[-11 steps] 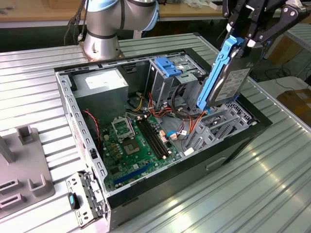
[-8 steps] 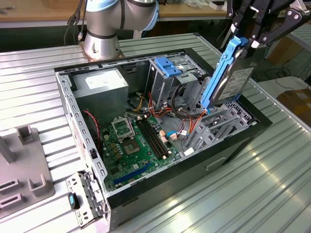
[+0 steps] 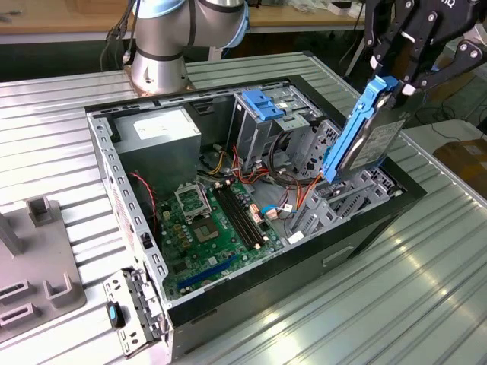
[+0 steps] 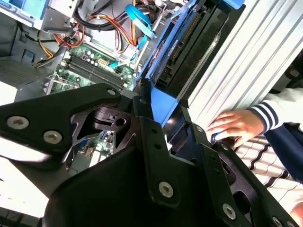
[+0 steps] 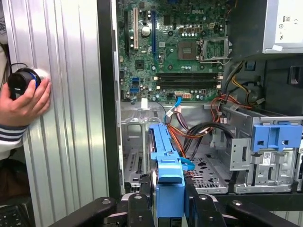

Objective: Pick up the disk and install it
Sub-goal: 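Insert the disk into the insertion slot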

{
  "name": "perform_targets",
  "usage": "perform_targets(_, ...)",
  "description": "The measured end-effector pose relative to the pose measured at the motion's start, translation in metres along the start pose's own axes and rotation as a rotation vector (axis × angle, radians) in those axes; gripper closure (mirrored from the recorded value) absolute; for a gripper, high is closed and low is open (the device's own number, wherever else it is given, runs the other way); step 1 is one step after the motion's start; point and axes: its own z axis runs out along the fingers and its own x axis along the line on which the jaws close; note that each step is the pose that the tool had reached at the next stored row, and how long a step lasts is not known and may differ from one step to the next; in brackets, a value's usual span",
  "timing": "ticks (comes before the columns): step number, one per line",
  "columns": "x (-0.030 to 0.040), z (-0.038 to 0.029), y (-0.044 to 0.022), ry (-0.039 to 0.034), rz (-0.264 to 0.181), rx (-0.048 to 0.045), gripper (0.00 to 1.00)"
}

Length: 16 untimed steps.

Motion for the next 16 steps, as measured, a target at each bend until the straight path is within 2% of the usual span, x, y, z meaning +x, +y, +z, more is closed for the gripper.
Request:
perform_targets(3, 0.0006, 0.0094, -0.0052, 0.0000, 0.000, 0.0001, 0.64)
perform_targets(4, 0.0013, 0.0151, -0.0058, 0.0000, 0.000, 0.0001, 0.64)
perform_targets(8, 0.0059, 0.0306, -0.0040, -0.0002, 0.000, 0.0001, 0.64)
perform_targets(11, 0.0057, 0.0311, -0.0040, -0.0007, 0.000, 0.0001, 0.64)
perform_targets(13, 0.0052, 0.0312, -0.0039, -0.0075, 0.001, 0.0000, 0.64)
perform_targets(16, 0.0052, 0.0314, -0.0039, -0.0099, -0.010, -0.0002, 0.64)
